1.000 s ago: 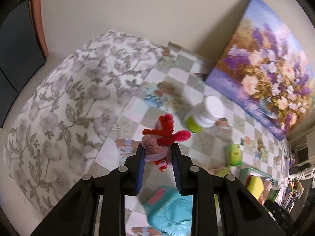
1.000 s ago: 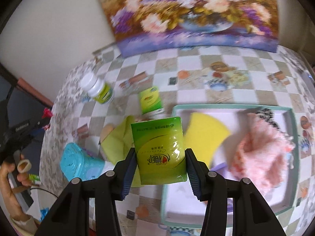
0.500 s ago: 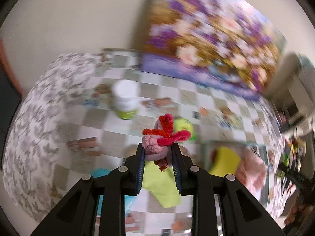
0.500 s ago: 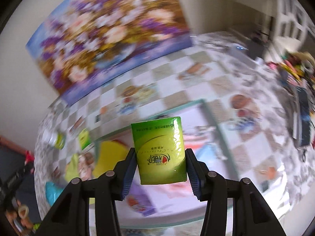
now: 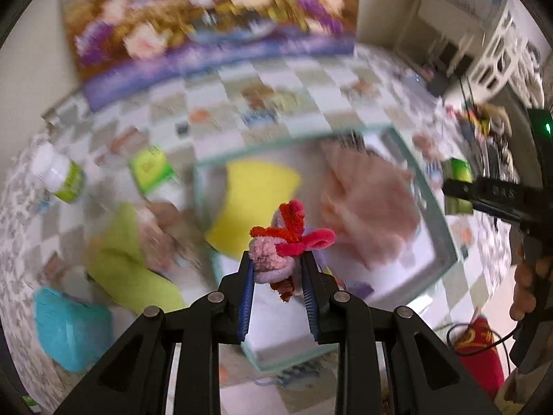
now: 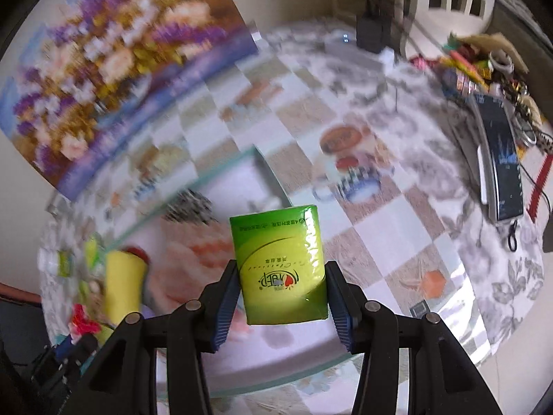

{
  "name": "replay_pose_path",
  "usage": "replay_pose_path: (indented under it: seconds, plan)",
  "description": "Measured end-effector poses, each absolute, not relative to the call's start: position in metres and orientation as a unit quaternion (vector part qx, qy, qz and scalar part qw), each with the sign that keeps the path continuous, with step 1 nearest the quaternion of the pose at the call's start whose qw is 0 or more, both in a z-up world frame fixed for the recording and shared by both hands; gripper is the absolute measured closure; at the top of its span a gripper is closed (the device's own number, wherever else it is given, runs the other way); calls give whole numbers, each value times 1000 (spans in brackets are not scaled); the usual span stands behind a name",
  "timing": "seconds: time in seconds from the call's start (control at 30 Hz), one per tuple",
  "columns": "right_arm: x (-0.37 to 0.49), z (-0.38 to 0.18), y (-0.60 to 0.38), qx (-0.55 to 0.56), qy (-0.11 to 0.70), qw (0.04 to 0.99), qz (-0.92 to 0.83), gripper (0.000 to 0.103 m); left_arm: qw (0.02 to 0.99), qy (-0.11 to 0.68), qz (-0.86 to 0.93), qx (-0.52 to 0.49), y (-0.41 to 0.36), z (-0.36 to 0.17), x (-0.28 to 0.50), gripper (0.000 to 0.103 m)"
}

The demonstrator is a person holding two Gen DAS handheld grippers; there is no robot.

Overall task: Organize soft objects
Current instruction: 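Drop the red toy and green tissue pack into the white tray, opening both grippers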

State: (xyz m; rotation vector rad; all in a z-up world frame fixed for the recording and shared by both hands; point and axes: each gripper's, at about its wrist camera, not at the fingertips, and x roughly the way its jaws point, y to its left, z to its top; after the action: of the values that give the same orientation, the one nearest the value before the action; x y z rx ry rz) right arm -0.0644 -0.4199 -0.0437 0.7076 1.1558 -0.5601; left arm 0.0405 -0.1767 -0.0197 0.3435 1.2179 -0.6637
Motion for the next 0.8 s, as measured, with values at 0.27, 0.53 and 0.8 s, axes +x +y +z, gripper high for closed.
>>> replay_pose_path:
  seconds: [0.27, 0.53, 0.8]
  plan:
    - [-64, -68, -410, 313, 569, 722, -240, 51, 714, 619, -278, 171, -179, -68, 35, 76]
    - [-63, -71, -404, 306, 580, 718, -235, 51, 703, 633, -266, 184, -181, -81, 32, 76]
    - [-54, -60, -398, 288, 573, 733, -227, 40, 725, 608, -267, 182, -183, -57, 33, 52]
